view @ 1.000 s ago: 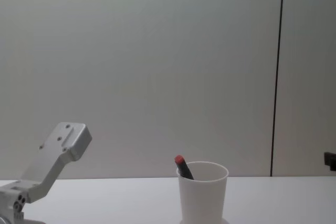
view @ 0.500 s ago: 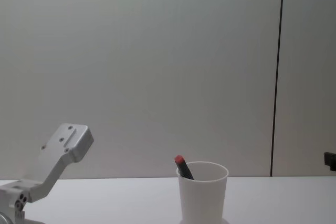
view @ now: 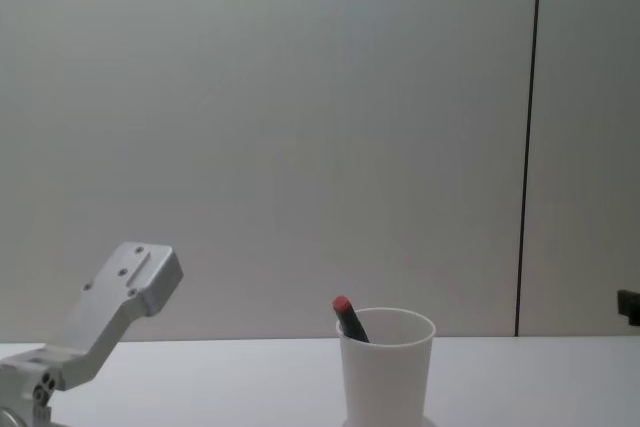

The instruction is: Place the pen into the pen holder.

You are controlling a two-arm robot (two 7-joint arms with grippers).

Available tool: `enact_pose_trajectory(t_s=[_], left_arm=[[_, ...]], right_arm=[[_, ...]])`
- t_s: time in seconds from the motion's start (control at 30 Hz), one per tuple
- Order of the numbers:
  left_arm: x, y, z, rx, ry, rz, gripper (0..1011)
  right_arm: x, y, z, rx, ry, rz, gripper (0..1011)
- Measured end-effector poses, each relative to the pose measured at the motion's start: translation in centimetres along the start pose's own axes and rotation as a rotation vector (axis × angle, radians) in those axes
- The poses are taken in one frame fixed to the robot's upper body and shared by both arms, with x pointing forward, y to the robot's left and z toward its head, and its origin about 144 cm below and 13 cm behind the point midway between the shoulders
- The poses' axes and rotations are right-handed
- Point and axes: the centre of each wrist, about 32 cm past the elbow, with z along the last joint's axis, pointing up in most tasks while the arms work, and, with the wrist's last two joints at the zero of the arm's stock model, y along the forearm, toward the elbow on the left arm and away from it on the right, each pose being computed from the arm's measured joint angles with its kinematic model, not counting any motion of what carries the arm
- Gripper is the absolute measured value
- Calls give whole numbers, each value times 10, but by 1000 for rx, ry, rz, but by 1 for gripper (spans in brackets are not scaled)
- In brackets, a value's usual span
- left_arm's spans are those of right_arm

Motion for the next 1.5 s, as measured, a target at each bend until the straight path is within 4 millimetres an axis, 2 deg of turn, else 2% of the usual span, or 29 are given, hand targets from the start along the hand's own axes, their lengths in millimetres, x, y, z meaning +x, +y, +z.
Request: enact_pose_trajectory(t_s=[0.37,0.6,1.0,1.5], left_arm=[[-3,-1,-1,30,-8,-3,400],[-5,-1,-1,36,-10,-3,211],[-6,-2,-4,37,-10,3,138],[-1,5,-7,-37,-27,41,136]], right_arm=[[0,0,0,0,0,0,1001],[0,0,0,0,0,0,1001],[0,0,0,0,0,0,1002],[0,0,0,0,0,0,1002]])
